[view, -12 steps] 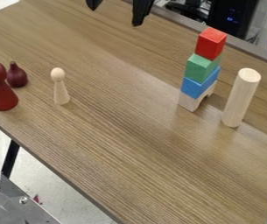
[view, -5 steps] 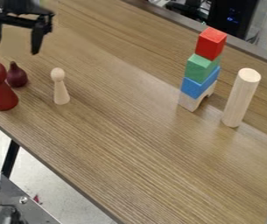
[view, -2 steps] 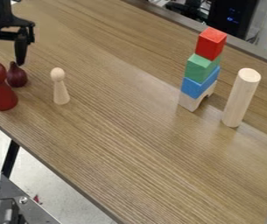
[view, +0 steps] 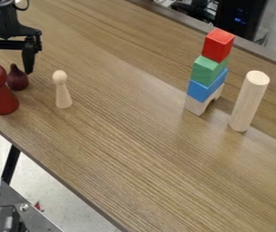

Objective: Put the onion on top of the red cube

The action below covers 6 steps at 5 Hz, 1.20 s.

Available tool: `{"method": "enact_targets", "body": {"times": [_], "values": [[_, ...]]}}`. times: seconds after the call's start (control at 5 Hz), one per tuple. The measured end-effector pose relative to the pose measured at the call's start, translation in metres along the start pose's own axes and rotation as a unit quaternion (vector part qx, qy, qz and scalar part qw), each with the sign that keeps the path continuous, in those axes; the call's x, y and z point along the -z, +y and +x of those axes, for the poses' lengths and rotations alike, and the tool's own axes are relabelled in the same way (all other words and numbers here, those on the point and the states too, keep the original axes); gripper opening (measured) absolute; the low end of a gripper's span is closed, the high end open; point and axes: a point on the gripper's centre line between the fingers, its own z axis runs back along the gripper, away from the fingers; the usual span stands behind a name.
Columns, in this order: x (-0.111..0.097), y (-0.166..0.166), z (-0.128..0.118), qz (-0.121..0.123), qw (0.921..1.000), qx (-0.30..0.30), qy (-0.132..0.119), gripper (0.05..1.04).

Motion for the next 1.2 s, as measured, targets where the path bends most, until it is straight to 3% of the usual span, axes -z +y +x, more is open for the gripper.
{"method": "enact_targets", "body": {"times": [0.2,0.4,0.6,0.8,1.0,1.2], "values": [[0.007,0.001,0.001,0.008,1.0,0.004,0.002,0.999],[0.024,0.002,0.001,0.036,0.9991,0.015,0.016,0.999],[0.029,0.0,0.005,0.042,0.9986,0.023,0.022,0.945],[0.03,0.003,0.004,0.036,0.9989,0.009,0.029,0.656],[0.029,0.003,0.0,0.018,0.9988,0.013,0.044,0.592],[0.017,-0.002,0.0,-0.008,0.9987,0.024,0.044,0.592]]}}
